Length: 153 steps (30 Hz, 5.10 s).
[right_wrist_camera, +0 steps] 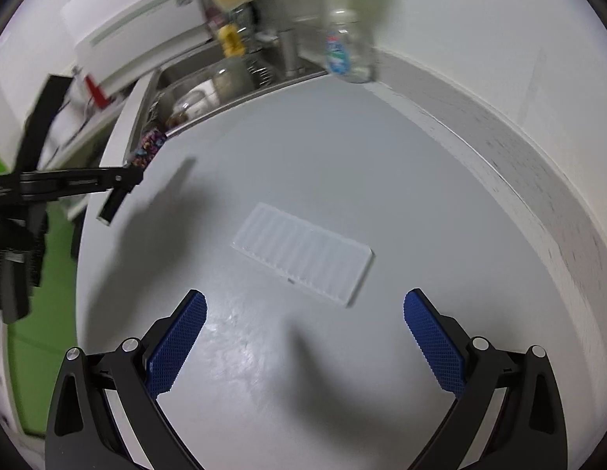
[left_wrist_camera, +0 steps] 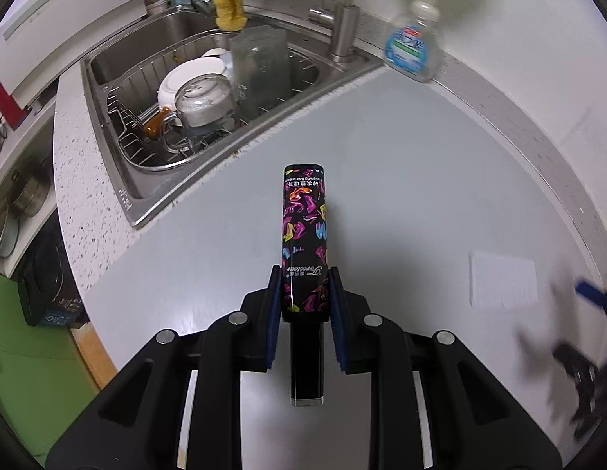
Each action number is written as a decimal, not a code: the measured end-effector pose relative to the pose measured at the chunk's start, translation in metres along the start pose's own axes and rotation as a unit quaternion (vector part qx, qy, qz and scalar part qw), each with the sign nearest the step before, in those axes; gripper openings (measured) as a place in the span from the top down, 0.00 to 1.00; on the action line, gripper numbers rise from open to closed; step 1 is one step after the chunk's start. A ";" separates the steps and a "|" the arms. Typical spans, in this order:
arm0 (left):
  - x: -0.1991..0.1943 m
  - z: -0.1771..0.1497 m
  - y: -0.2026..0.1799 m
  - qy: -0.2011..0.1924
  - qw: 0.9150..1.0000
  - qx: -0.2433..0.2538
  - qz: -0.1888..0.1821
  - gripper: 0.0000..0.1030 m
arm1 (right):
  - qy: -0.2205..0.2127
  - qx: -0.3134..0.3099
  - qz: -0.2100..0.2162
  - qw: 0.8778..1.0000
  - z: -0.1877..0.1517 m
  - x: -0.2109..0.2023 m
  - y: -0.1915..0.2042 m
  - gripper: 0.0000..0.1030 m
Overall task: Collect trash
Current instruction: 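Grasp the white plastic drain tray with the right gripper, then carry the tube and tray over the pink bin and open both grippers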
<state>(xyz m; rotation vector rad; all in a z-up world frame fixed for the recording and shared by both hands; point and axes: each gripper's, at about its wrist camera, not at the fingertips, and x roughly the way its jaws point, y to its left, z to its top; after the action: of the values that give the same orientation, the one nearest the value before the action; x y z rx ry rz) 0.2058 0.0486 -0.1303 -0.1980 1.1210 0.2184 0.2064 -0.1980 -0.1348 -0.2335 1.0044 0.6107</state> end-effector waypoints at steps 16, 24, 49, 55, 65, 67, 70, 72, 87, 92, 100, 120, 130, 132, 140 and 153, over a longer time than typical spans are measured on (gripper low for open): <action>-0.023 -0.034 0.005 0.004 1.000 -0.010 -0.012 0.78 | 0.069 -0.272 0.056 0.958 0.039 0.065 0.021 0.06; -0.024 -0.036 0.011 0.005 1.000 -0.021 -0.011 0.78 | 0.107 -0.341 0.078 0.931 0.033 0.078 0.027 0.36; -0.039 -0.049 0.001 -0.005 1.000 0.000 -0.030 0.78 | 0.063 -0.153 0.011 0.986 0.035 0.042 0.014 0.52; -0.059 -0.061 0.010 -0.016 0.999 0.010 -0.032 0.78 | 0.038 -0.098 -0.015 0.994 0.031 0.009 0.030 0.52; -0.104 -0.109 0.066 -0.026 0.999 0.009 -0.026 0.78 | -0.003 -0.086 -0.016 0.996 0.019 -0.034 0.109 0.52; -0.113 -0.122 0.082 -0.029 0.999 0.004 -0.024 0.78 | -0.008 -0.093 -0.009 0.996 0.017 -0.037 0.132 0.52; -0.127 -0.144 0.109 -0.032 0.999 -0.008 -0.017 0.78 | -0.013 -0.108 0.012 0.994 0.015 -0.039 0.174 0.52; -0.134 -0.159 0.127 -0.032 0.999 -0.019 -0.012 0.78 | -0.016 -0.115 0.029 0.993 0.012 -0.039 0.201 0.52; -0.098 -0.280 0.269 0.008 0.991 -0.132 0.024 0.78 | 0.041 -0.200 0.126 0.971 -0.023 0.058 0.387 0.52; -0.051 -0.317 0.312 0.026 0.983 -0.177 0.029 0.78 | 0.078 -0.224 0.139 0.961 -0.046 0.140 0.426 0.52; 0.050 -0.376 0.369 0.048 0.971 -0.234 0.034 0.78 | 0.132 -0.256 0.146 0.947 -0.098 0.305 0.465 0.52; 0.234 -0.446 0.403 0.090 0.963 -0.255 0.011 0.78 | 0.182 -0.256 0.125 0.941 -0.186 0.518 0.467 0.07; 0.260 -0.416 0.379 0.099 0.969 -0.224 -0.017 0.78 | 0.176 -0.201 0.071 0.961 -0.179 0.464 0.429 0.06; 0.269 -0.410 0.374 0.103 0.970 -0.220 -0.023 0.78 | 0.175 -0.192 0.066 0.963 -0.180 0.450 0.420 0.06; 0.314 -0.394 0.360 0.112 0.975 -0.193 -0.021 0.78 | 0.170 -0.165 0.064 0.969 -0.192 0.433 0.393 0.06; 0.331 -0.400 0.357 0.118 0.973 -0.197 -0.012 0.03 | 0.161 -0.119 0.068 0.977 -0.207 0.421 0.364 0.06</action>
<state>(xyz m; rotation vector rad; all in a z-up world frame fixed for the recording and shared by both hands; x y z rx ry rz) -0.1002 0.3097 -0.6156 -0.6038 1.3021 0.4042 0.0106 0.1598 -0.5663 -0.4890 1.2667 0.8371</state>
